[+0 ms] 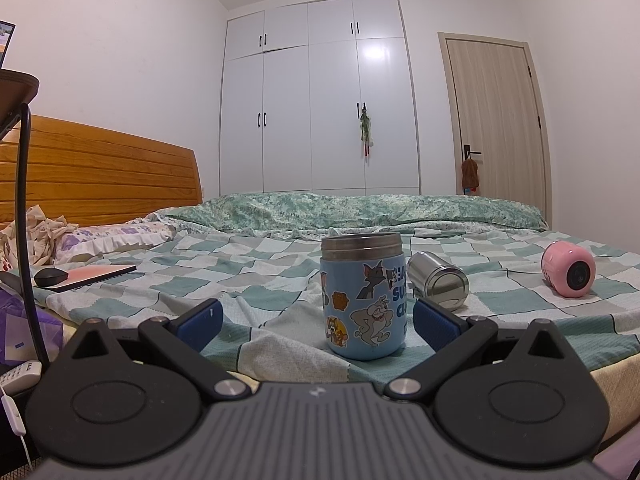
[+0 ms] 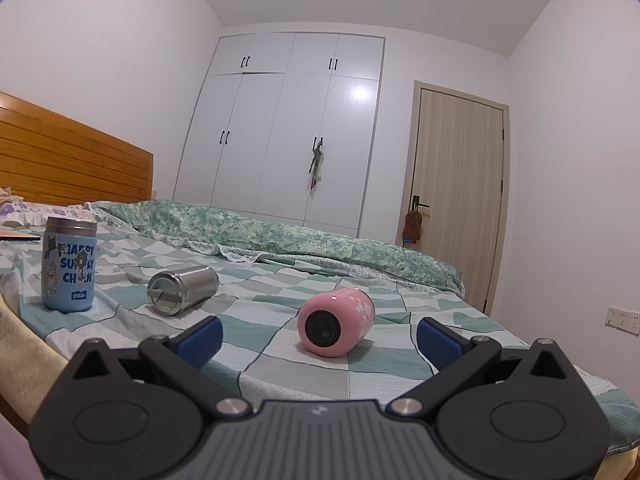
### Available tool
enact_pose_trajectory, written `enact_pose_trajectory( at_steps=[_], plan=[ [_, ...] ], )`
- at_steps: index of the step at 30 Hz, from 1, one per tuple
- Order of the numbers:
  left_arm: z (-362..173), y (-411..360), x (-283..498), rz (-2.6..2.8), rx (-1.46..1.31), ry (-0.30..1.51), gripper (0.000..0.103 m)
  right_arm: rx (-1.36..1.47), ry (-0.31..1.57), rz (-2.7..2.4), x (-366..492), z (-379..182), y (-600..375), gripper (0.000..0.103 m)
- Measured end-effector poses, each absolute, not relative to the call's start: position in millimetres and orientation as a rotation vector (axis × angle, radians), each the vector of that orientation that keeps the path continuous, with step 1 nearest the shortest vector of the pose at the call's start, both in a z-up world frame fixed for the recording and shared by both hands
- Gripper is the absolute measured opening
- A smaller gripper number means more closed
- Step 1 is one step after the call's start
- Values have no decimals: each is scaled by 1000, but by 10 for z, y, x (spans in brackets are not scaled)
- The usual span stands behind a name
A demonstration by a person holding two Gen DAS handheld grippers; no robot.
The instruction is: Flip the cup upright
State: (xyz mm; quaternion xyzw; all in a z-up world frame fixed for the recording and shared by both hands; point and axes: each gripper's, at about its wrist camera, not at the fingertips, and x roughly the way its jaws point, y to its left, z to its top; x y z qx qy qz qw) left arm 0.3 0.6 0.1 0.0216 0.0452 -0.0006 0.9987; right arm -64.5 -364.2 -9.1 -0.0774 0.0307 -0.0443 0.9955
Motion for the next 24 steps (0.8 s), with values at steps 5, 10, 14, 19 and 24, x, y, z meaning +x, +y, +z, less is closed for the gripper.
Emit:
enact_pose_trajectory(
  at_steps=[5, 10, 14, 19, 24],
  plan=[
    [1, 7, 4, -1, 43, 91, 103, -155, 62, -89, -645, -90, -3640, 103],
    [1, 7, 5, -1, 43, 91, 103, -156, 63, -89, -645, -90, -3639, 103],
    [1, 6, 5, -1, 44, 91, 103, -156, 63, -89, -642, -87, -3635, 103],
    [14, -20, 5, -13, 45, 107, 103, -146, 88, -65, -620, -44, -3651, 103],
    [137, -191, 24, -84, 48, 119, 103, -143, 98, -16, -516, 41, -3735, 103]
  ],
)
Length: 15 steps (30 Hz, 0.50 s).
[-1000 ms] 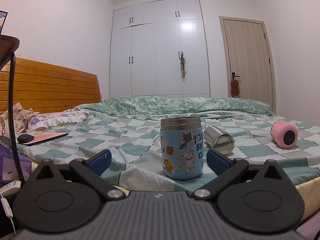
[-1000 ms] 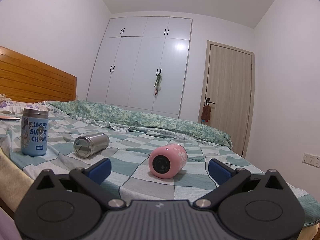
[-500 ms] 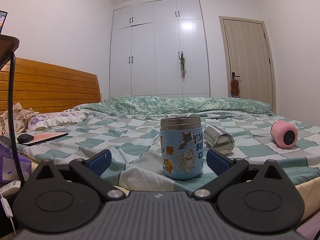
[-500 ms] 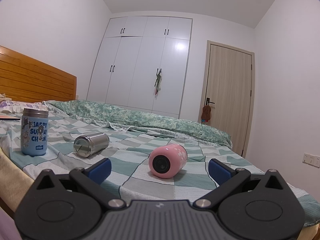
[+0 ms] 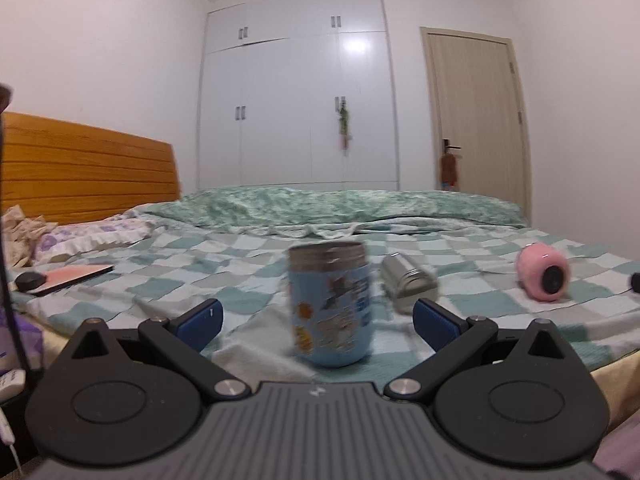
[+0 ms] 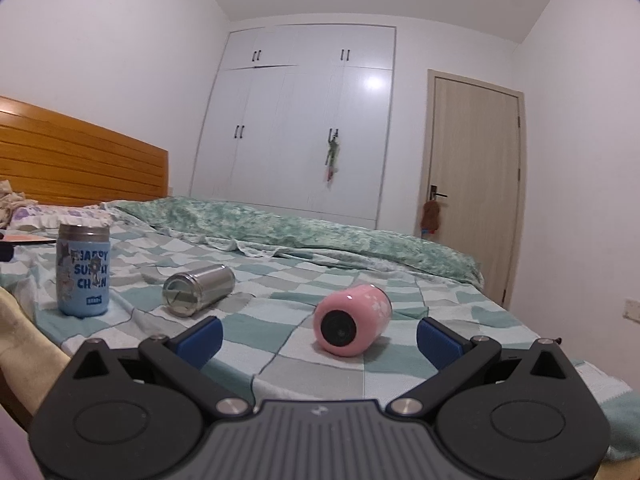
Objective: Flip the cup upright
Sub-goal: 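Move the left tool to the lying silver steel cup and straddle it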
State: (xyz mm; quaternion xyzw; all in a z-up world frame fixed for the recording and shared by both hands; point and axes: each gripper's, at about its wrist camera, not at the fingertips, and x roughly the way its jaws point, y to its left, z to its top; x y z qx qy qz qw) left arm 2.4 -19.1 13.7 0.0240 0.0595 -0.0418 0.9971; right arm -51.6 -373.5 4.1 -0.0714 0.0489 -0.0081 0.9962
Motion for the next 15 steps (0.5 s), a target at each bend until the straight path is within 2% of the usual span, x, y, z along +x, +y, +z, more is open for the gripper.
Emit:
enact_pose_trajectory(
  at_steps=[8, 15],
  plan=[
    [438, -852, 269, -225, 124, 120, 103, -163, 150, 62, -92, 297, -3864, 103],
    [539, -1326, 854, -242, 176, 236, 103, -169, 218, 107, 451, 433, -4024, 103]
  ],
)
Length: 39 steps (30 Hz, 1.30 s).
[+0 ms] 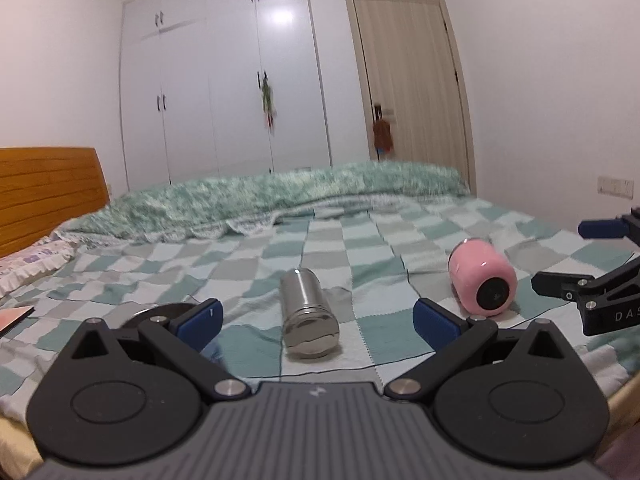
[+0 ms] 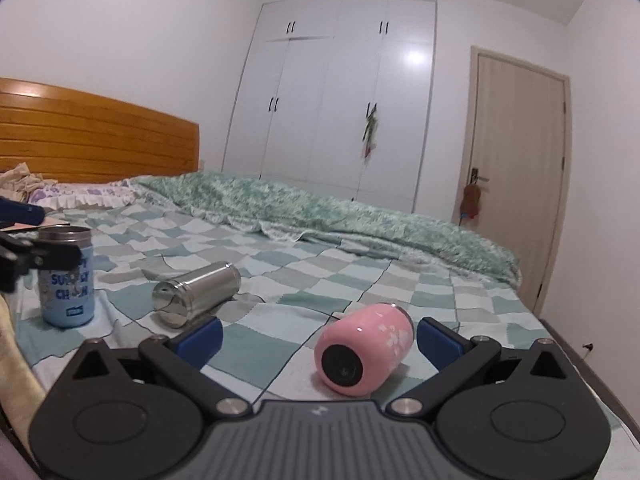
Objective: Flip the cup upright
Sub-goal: 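Move the left tool to the lying silver steel cup and straddle it, then close the left gripper on the silver cup and lift it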
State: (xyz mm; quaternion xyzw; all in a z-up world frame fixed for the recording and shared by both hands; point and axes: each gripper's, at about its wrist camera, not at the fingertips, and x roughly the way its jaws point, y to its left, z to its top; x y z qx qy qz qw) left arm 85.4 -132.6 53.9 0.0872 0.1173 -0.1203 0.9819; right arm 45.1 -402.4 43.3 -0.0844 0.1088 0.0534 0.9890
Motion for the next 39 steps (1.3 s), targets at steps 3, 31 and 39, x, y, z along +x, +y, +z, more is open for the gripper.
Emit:
enact_pose_trajectory(
  at_steps=[3, 31, 39],
  plan=[
    [555, -1479, 1152, -233, 193, 302, 103, -168, 251, 132, 731, 455, -4097, 103],
    [16, -1956, 3541, -126, 243, 808, 103, -159, 436, 305, 2437, 516, -4338, 103],
    [7, -1813, 3757, -216, 239, 889, 101, -183, 450, 302, 2522, 450, -4268, 103]
  ],
)
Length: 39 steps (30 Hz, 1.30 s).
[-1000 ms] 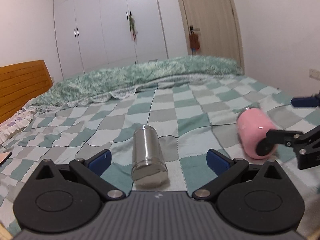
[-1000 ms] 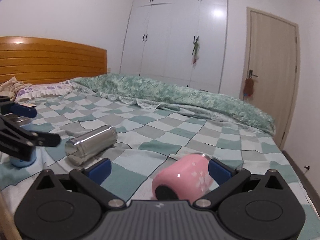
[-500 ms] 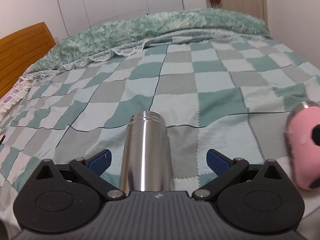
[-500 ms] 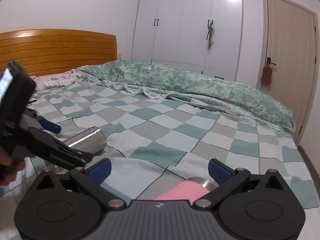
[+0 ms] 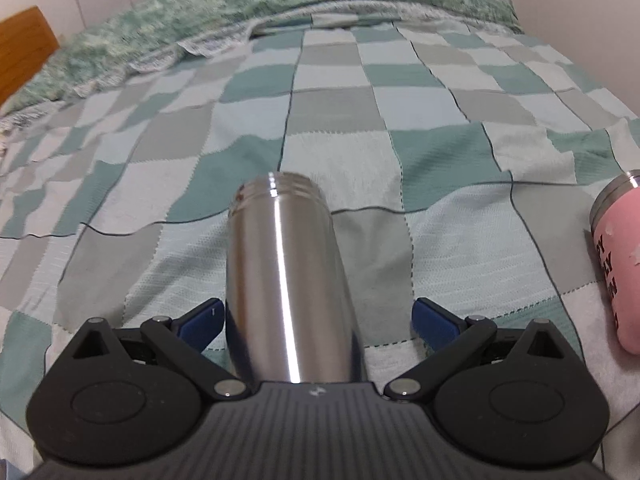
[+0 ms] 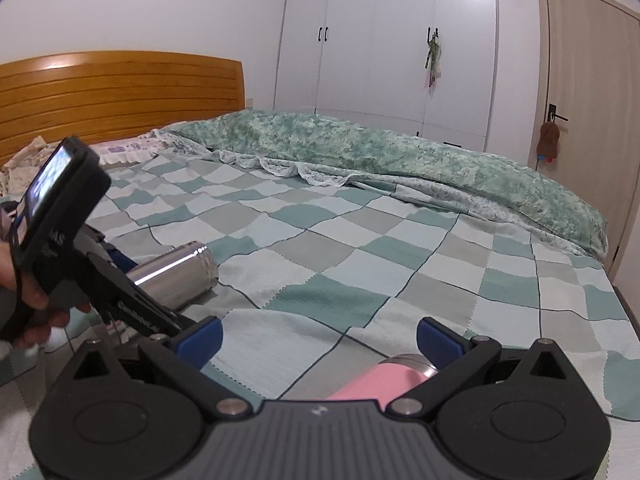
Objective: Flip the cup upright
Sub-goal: 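Close the left gripper on the silver cup and lift it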
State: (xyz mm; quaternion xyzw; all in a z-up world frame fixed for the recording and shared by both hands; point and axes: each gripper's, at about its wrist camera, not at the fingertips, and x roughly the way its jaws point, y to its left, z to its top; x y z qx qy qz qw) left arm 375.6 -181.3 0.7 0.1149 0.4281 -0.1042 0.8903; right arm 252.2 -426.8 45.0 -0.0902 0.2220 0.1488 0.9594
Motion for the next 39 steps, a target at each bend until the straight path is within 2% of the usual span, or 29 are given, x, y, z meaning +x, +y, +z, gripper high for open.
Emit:
enact_pose_trajectory(
  at_steps=[6, 9, 22, 39],
  plan=[
    [-38, -1775, 3842, -257, 249, 945, 87, -193, 477, 276, 2570, 361, -4247, 103],
    [-35, -1747, 3836, -263, 261, 940, 66, -199, 489, 257, 2587, 343, -4240, 103],
    [143, -1671, 3584, -304, 262, 914, 65, -186, 508, 234, 2310, 471, -4153, 103],
    [647, -1593, 2485, -380, 166, 834, 65, -157, 477, 233, 1338, 828, -3915, 103]
  ],
)
